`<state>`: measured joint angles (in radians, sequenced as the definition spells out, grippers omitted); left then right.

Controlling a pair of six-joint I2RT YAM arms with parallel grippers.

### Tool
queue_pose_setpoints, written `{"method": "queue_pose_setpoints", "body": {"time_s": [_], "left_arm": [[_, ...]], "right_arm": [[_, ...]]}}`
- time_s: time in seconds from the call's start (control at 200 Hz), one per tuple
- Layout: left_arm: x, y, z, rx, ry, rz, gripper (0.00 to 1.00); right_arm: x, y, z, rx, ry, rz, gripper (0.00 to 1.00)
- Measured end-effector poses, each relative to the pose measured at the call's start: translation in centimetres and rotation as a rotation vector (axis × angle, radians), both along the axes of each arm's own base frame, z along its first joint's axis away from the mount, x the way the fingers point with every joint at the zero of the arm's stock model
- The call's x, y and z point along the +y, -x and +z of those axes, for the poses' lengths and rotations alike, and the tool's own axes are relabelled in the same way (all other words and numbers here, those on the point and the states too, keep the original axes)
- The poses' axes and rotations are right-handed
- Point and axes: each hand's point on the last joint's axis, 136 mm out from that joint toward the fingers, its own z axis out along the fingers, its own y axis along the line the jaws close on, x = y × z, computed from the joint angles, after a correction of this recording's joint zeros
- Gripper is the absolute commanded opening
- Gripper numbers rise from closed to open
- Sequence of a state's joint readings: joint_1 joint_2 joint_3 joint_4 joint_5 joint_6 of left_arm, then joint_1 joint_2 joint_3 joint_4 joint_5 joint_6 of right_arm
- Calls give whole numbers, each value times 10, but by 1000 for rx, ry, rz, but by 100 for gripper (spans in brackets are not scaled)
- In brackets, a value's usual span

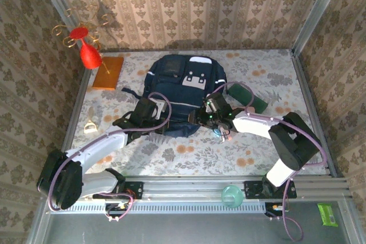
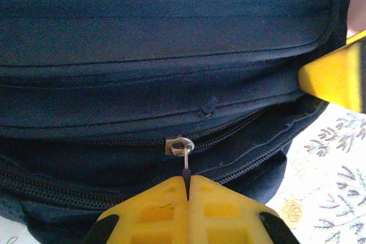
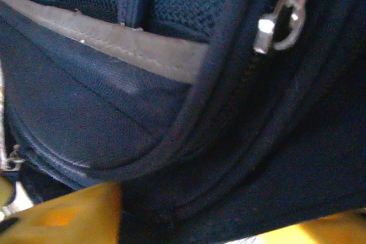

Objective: Pack the student bag

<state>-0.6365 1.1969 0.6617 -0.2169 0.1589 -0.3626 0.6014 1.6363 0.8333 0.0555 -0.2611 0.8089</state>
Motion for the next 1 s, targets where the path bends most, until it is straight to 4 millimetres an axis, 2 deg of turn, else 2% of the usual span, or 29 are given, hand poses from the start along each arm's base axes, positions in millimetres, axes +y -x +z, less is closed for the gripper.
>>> {"method": "queue_pose_setpoints", "body": {"time_s": [0.075, 0.155, 0.29, 0.39, 0.54, 0.695, 0.935, 1.0], "left_arm": [[1, 0, 0, -5, -3, 2, 0], [5, 0, 0, -15, -20, 10, 0], [14, -1, -1, -29, -46, 29, 0], [26, -5, -2, -36, -67, 64, 0], [40, -10, -7, -35, -89, 110, 0], [41, -10, -8, -39, -94, 108, 0], [20, -2, 1, -32, -6, 23, 0], [12, 1, 4, -33, 20, -3, 0]], "right_arm": [[-2, -3, -2, -11, 14, -11, 23], [-5, -6, -2, -16, 16, -23, 11], [-12, -11, -1, -29, 27, -18, 4], [-24, -17, 3, -46, 41, -22, 2], [-44, -25, 8, -54, 52, -20, 0], [-55, -34, 16, -35, 75, 19, 2], [-72, -56, 14, -9, 140, 26, 11], [-77, -60, 16, -6, 152, 22, 20]]}}
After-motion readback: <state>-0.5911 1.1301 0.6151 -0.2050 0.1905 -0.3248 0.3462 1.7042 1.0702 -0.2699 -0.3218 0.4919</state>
